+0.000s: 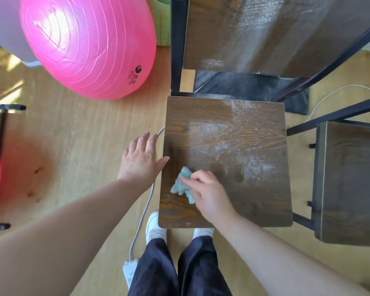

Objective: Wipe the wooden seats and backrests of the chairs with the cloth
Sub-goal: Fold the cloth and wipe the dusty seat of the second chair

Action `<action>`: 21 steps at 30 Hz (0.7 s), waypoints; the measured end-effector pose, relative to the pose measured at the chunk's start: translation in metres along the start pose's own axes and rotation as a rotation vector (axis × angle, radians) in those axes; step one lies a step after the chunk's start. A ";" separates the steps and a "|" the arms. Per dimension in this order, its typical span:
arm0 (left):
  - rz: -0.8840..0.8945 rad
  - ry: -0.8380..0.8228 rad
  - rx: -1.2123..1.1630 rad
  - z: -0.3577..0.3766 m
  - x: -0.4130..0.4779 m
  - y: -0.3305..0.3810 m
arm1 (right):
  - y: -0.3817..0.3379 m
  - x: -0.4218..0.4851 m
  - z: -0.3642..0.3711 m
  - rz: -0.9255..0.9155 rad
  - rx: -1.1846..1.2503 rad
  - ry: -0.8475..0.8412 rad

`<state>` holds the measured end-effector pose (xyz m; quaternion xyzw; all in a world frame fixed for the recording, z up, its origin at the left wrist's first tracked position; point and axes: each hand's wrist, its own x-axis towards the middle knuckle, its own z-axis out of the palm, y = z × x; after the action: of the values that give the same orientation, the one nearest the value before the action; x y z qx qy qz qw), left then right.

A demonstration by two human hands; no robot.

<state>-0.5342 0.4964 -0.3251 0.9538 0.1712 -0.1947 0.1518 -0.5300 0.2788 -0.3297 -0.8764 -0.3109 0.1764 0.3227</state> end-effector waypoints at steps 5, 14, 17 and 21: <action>0.038 0.031 -0.013 -0.004 0.027 0.029 | 0.049 0.100 -0.054 0.096 -0.090 0.257; 0.078 0.066 0.014 -0.017 0.078 0.048 | 0.075 0.201 -0.071 0.222 -0.116 0.129; 0.077 0.056 0.029 -0.015 0.080 0.044 | 0.078 0.197 -0.059 0.240 -0.104 0.095; 0.078 0.025 0.035 -0.009 0.066 0.039 | 0.073 0.181 -0.047 0.330 -0.061 0.067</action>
<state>-0.4588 0.4824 -0.3369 0.9646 0.1324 -0.1796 0.1405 -0.3396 0.3334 -0.3644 -0.9303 -0.1569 0.1880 0.2731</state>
